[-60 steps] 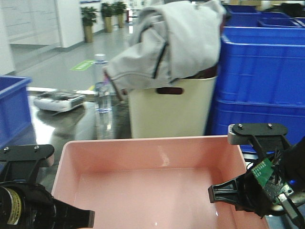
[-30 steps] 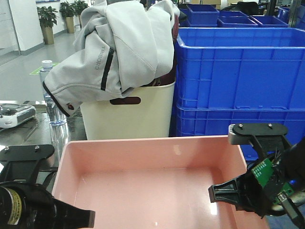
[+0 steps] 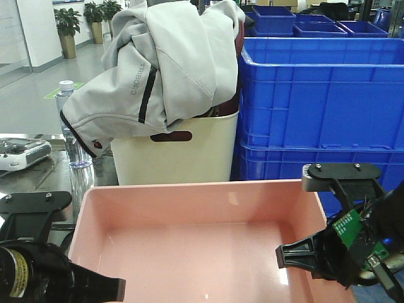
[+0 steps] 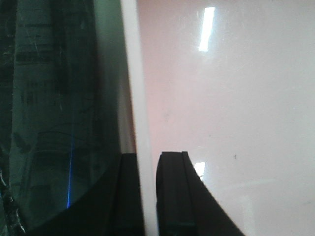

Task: Grab pink bin and stack on right shelf
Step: 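Carry the bin with both grippers up to the metal shelf, then lower the bin onto the shelf top and open both grippers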

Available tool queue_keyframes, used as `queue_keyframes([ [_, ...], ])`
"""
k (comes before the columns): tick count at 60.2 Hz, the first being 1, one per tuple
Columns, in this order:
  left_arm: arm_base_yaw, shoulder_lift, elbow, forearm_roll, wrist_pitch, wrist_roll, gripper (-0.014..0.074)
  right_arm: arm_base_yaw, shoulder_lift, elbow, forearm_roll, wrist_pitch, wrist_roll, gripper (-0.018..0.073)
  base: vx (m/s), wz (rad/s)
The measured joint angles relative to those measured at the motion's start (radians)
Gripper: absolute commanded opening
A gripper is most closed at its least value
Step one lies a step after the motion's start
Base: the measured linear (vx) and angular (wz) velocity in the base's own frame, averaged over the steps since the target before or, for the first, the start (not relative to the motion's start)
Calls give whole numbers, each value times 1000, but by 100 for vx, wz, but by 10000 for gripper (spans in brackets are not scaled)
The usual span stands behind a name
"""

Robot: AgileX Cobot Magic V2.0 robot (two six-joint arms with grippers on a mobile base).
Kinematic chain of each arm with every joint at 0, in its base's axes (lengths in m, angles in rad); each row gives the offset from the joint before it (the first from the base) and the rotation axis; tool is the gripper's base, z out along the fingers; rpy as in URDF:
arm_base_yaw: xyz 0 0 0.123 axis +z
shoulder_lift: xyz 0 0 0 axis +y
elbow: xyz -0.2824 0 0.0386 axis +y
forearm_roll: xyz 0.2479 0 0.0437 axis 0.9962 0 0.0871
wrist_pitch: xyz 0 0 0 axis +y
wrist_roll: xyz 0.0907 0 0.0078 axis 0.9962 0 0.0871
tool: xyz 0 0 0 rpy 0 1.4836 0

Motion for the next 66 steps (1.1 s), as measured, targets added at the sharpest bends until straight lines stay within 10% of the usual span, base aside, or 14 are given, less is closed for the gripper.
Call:
queue_keyframes([
  [48,83,64,0,95,-52,71,21,0,111,0,46,-56,28,13,0,0],
  [66,123,142,0,65,-67,144,328,0,178,-1,36,-106,48,295,0,0],
])
